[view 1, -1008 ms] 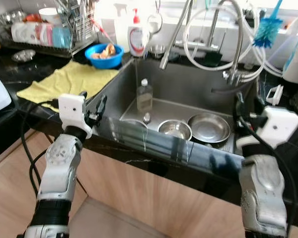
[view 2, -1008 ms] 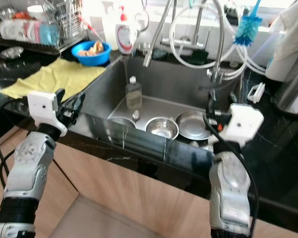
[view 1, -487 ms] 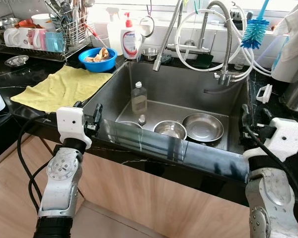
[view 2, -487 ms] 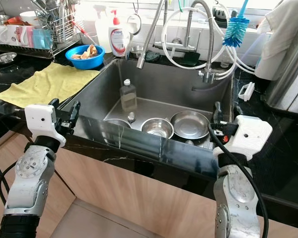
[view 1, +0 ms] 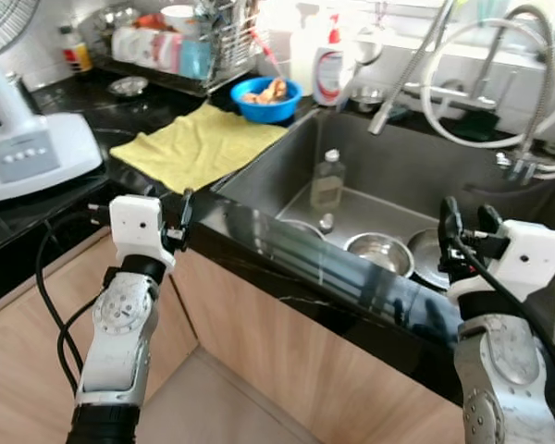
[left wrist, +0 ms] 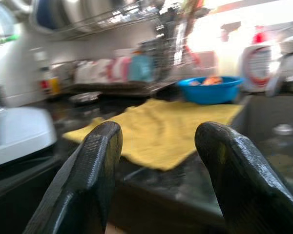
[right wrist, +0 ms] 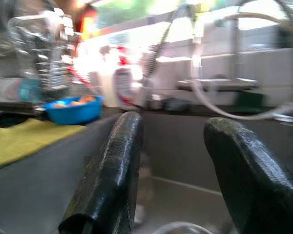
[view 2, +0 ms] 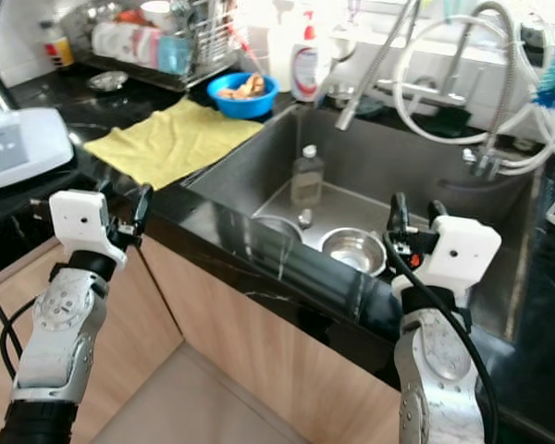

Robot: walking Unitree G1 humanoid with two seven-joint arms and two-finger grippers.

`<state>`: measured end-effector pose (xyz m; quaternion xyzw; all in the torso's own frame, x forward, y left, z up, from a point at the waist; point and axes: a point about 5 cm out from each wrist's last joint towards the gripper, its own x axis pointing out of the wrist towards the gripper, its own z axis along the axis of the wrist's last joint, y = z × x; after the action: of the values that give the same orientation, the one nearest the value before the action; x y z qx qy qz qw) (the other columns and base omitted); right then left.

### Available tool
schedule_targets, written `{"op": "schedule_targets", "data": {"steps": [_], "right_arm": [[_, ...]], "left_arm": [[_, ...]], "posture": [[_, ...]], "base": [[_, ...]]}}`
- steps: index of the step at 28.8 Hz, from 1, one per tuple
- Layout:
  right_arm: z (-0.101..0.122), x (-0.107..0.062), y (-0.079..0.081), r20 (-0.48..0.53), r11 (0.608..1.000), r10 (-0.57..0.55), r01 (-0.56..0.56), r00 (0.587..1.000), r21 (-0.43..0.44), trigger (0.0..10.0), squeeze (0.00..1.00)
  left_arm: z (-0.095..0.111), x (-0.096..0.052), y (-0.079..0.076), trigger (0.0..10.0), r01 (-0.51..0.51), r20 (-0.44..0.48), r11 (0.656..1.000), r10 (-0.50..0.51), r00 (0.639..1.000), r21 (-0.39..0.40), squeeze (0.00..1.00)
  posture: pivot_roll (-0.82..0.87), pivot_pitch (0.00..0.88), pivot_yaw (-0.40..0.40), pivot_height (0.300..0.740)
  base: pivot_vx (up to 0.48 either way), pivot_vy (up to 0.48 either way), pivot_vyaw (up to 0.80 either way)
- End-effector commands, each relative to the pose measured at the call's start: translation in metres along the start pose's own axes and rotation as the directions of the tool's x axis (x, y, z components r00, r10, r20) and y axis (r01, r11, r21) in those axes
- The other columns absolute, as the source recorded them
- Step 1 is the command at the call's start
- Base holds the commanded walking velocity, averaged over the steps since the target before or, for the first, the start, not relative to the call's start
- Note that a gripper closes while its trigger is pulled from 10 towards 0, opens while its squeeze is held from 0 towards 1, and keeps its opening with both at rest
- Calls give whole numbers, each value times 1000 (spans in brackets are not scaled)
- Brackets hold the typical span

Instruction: Kitchen organization

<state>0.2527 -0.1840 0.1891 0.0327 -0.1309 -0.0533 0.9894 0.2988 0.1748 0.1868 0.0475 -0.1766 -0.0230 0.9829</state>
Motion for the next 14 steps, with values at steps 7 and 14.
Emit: {"op": "schedule_targets", "data": {"steps": [7,14], "right_arm": [[11,1,8,41,999,49,-48,998,-21,10000,0],[15,4,9,52,998,65,-64,997,-19,10000,0]], "left_arm": [[7,0,-2,10000,-18,37,1000,18,999,-2,0],[8,1,-2,10000,-37,41,999,37,998,-4,0]], "posture": [[-56,0,26,740],[-55,0,22,740]], "base": [[0,0,800],[0,0,800]]}}
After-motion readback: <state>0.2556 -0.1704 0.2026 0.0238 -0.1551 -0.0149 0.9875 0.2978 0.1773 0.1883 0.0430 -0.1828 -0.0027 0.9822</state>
